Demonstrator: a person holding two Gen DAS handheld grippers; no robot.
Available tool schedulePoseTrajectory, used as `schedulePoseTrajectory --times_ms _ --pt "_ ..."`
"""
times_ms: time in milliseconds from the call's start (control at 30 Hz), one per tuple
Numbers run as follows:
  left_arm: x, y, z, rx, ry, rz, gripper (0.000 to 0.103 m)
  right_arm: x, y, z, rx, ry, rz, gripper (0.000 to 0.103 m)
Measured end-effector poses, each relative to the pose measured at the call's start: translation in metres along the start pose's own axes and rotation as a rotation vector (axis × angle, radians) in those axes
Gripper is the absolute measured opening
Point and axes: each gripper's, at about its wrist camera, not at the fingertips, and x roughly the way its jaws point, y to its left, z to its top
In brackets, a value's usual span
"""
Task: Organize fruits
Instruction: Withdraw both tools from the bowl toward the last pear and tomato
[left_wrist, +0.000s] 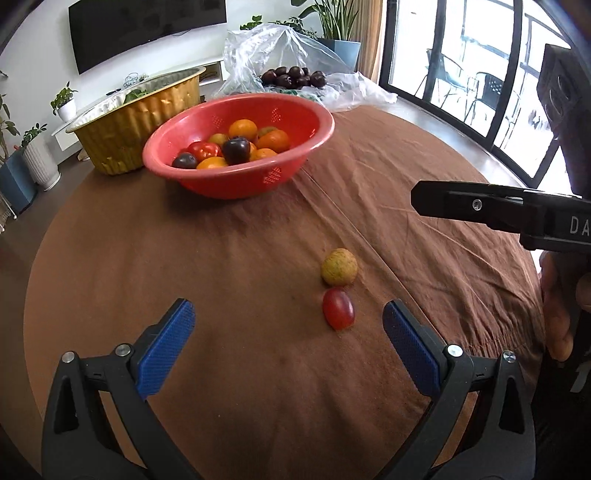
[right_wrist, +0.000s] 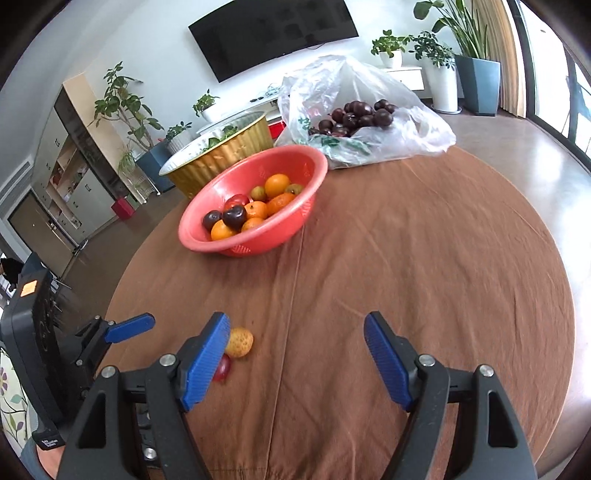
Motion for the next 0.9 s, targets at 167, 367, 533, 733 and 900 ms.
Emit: schedulePoseTrajectory --times_ms 167,367,533,733,900 --pt "0.003 -0.013 0.002 0.006 0.009 0.017 0.103 -0.005 -0.002 -0.004 -0.007 -0.022 -0.012 0.077" --pt "0.01 -0.014 0.007 -0.003 0.024 0.017 0.103 -0.003 -0.001 -0.009 -0.031 -0.014 -0.016 0.063" --pt "0.013 -0.017 0.009 -0.009 0.027 -0.005 0.081 -0.004 -0.002 -0.01 -0.027 -0.015 -0.013 0.059" --pt "0.016 -0.021 0.009 -0.006 0.033 -0.018 0.056 -0.005 -0.003 -0.012 -0.024 -0.018 -0.013 0.059" --pt "0.018 -0.024 0.007 -0.007 0.038 -0.027 0.039 -0.005 -0.003 -0.012 -0.024 -0.017 -0.012 0.058"
